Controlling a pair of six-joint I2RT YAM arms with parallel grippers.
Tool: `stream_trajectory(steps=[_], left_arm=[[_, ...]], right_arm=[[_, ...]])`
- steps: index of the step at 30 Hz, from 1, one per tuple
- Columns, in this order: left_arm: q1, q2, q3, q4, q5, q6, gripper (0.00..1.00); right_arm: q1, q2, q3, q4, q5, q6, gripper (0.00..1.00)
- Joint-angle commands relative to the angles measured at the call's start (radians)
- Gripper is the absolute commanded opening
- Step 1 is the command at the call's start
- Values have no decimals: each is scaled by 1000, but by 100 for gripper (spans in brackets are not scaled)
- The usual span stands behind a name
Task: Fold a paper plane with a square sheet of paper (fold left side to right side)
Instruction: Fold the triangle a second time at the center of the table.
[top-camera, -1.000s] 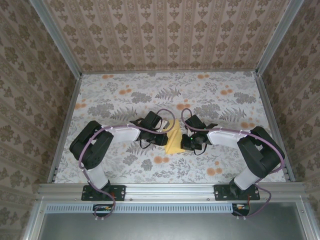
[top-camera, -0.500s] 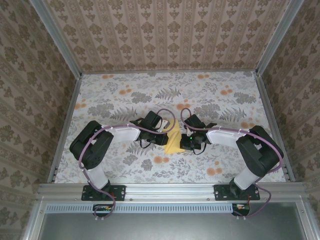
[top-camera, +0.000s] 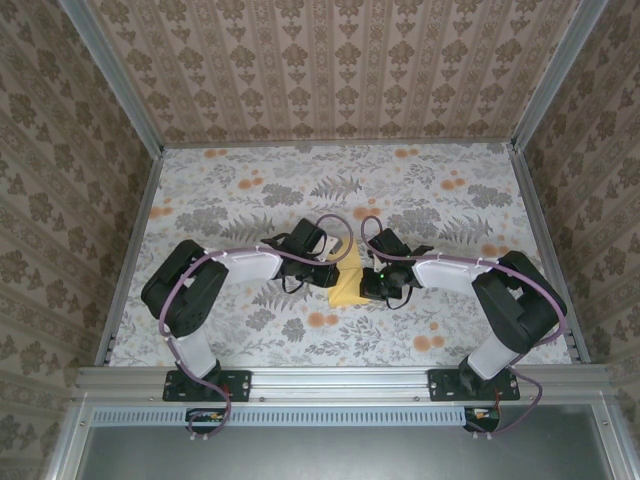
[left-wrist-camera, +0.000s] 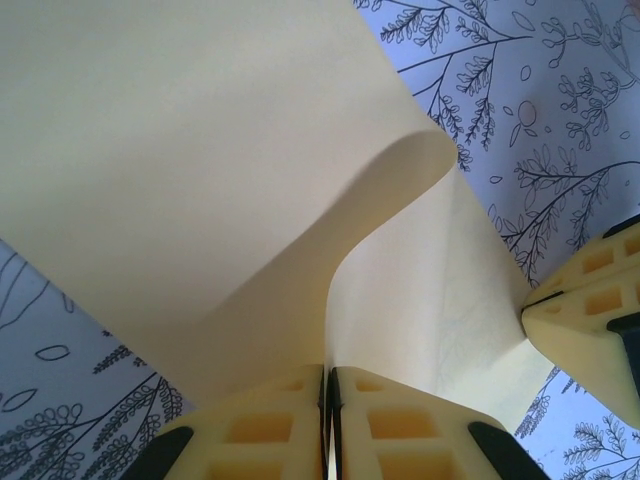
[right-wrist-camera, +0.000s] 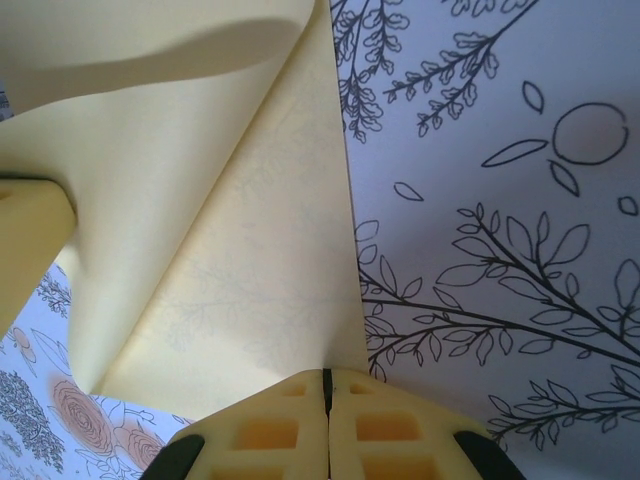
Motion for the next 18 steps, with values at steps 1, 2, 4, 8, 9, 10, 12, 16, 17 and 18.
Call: stream_trajectory(steps=[1,2,4,8,9,10,12,16,17,18], left_arm=[[10,18,25,-15,4,25,12],[9,18,23,-16,3,25,12],[9,19,21,-21,0,28,12],[9,18,9,-28,-6,28,12],[9,17,5,-27,-6,26,12],[8,16,1,-27,-7,24,12],[8,10,-9,-28,-11,21,12],[8,7,-17,-23,-16,21,12],[8,11,-15,-23,-15,22,12],[8,17,-12,-22,-15,23,12]], right_arm=[[3,45,-8,-81,29,-23,7],[3,45,-7,-82,29,-24,7],[3,46,-7,-84,29,-25,7],[2,48,-6,-84,29,-26,7],[2,47,-5,-84,29,-26,7],[2,48,-5,-85,29,-26,7],[2,49,-5,-86,31,-28,7],[2,50,-4,-85,29,-26,7],[2,50,-4,-85,28,-28,7],[2,51,-5,-84,28,-27,7]])
